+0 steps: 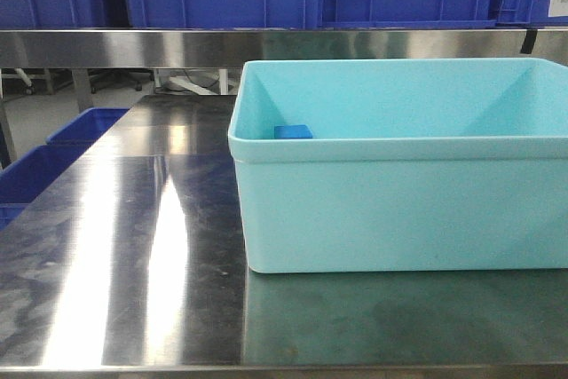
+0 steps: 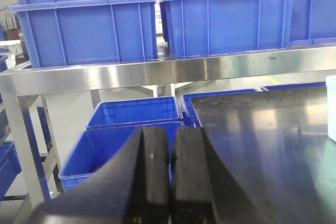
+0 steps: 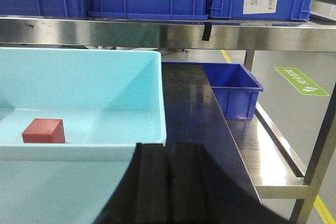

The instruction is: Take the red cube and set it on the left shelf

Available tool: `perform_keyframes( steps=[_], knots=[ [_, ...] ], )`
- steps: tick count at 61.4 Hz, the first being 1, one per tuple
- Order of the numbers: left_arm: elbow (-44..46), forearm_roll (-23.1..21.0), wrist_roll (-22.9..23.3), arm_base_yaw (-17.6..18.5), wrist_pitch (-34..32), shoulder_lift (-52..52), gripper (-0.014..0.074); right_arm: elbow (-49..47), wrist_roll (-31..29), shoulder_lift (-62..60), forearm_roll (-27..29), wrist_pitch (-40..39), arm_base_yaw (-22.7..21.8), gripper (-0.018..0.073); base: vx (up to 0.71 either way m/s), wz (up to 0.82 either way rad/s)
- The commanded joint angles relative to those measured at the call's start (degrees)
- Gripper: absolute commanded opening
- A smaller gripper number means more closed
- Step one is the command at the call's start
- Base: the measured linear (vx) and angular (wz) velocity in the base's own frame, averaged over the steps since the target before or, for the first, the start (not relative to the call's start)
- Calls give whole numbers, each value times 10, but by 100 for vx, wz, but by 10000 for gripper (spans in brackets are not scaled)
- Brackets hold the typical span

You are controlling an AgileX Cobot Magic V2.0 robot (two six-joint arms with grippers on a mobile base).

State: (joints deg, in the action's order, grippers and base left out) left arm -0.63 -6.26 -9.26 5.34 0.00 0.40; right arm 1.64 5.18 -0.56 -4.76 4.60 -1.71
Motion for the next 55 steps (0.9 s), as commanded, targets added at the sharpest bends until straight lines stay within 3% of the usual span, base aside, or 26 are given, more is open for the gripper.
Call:
perform_keyframes(
  steps=[1, 55],
  knots=[
    [-13, -5, 1, -1, -48, -3, 106, -13, -4, -10, 1, -52, -3, 56, 0, 0],
    [-13, -5, 1, -1, -48, -3, 106, -13, -4, -10, 1, -52, -3, 56, 0, 0]
  ],
)
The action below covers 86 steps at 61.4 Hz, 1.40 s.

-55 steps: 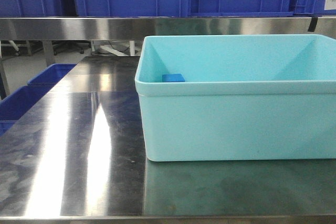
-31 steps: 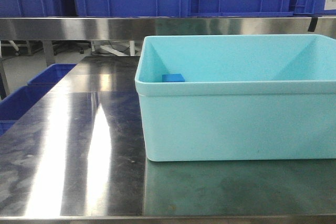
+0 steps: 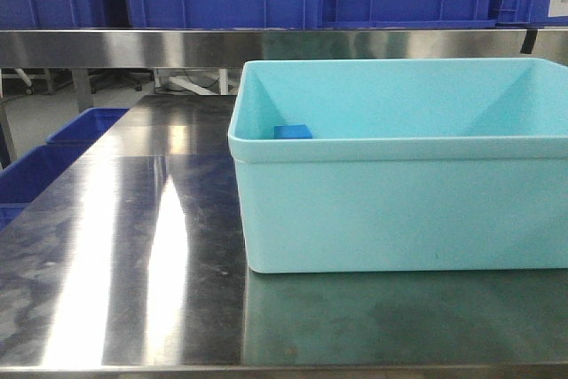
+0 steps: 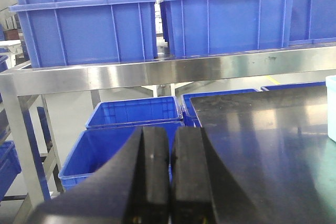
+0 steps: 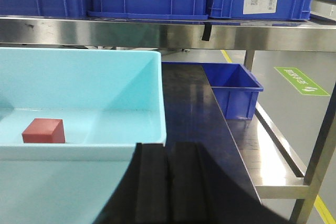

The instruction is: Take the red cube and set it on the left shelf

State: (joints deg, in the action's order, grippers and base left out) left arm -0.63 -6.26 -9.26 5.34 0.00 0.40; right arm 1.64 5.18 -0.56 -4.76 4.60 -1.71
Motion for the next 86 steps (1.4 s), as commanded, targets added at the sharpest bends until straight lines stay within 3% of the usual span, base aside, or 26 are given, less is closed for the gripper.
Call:
perform_keyframes(
  steps=[1, 86],
  knots=[
    [-13, -5, 1, -1, -48, -3, 106, -13, -4, -10, 1, -52, -3, 56, 0, 0],
    [-13, -5, 1, -1, -48, -3, 106, -13, -4, -10, 1, -52, -3, 56, 0, 0]
  ],
)
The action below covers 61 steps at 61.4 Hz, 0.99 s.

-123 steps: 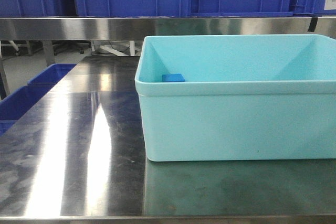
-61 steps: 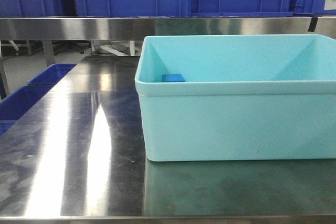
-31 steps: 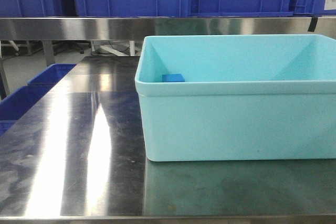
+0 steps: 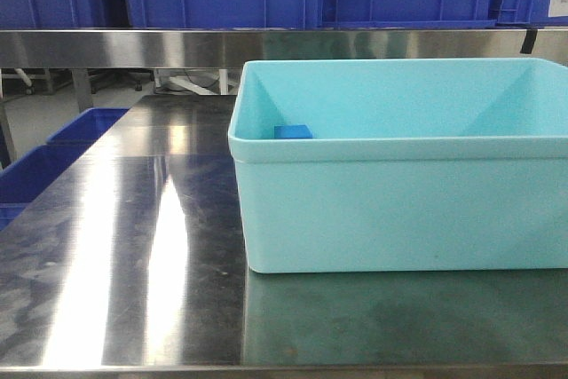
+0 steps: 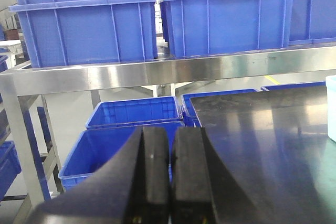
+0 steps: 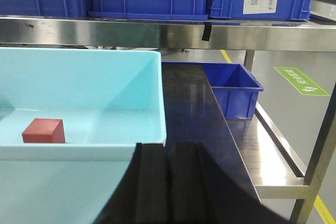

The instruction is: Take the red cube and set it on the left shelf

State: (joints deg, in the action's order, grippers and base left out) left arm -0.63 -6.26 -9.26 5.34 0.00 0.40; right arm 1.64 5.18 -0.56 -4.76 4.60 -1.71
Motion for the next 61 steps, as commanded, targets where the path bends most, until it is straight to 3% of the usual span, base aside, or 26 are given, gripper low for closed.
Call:
perform_keyframes(
  steps=[1, 61],
  knots=[
    [-13, -5, 1, -1, -48, -3, 106, -13, -4, -10, 1, -52, -3, 56, 0, 0],
    [-13, -5, 1, -1, -48, -3, 106, -13, -4, -10, 1, -60, -3, 56, 0, 0]
  ],
)
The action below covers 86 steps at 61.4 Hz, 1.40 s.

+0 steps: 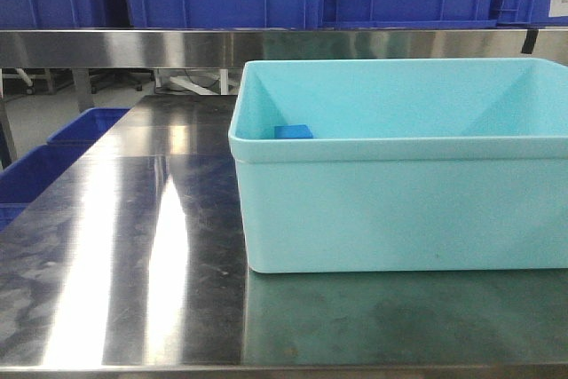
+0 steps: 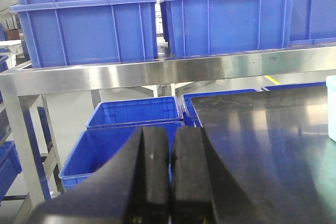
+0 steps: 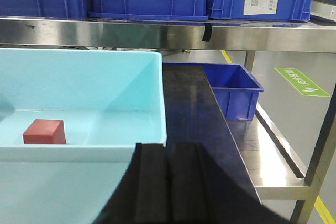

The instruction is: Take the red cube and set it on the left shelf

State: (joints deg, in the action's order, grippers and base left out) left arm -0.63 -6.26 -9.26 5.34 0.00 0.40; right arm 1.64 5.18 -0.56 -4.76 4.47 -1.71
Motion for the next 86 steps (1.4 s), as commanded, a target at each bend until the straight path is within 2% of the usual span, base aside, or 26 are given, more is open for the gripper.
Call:
perform_keyframes(
  steps=[1, 13, 25, 41, 51, 58, 71, 86],
  knots=[
    [-13, -5, 1, -1, -48, -3, 106, -13, -4, -10, 1, -59, -3, 56, 0, 0],
    [-13, -5, 1, -1, -48, -3, 106, -20, -1, -6, 6, -101, -4, 57, 0, 0],
    [-13, -5, 1, -1, -48, -3, 106, -71, -1, 95, 6, -68, -4, 57, 0, 0],
    [-13, -5, 1, -1, -48, -3, 106, -222, 13, 314, 7, -57, -4, 57, 0, 0],
    [-13, -5, 1, -1, -48, -3, 106, -351, 56, 440, 7, -14, -3, 57, 0, 0],
    [-13, -5, 1, -1, -48, -3, 106, -425, 60, 501, 8, 33, 5, 58, 0, 0],
    [-13, -5, 1, -1, -48, -3, 106, -515, 60, 595, 8, 98, 69, 80, 0, 0],
    [-13, -5, 1, -1, -48, -3, 106, -566, 59, 704, 7, 125, 180, 300, 0, 0]
  ],
)
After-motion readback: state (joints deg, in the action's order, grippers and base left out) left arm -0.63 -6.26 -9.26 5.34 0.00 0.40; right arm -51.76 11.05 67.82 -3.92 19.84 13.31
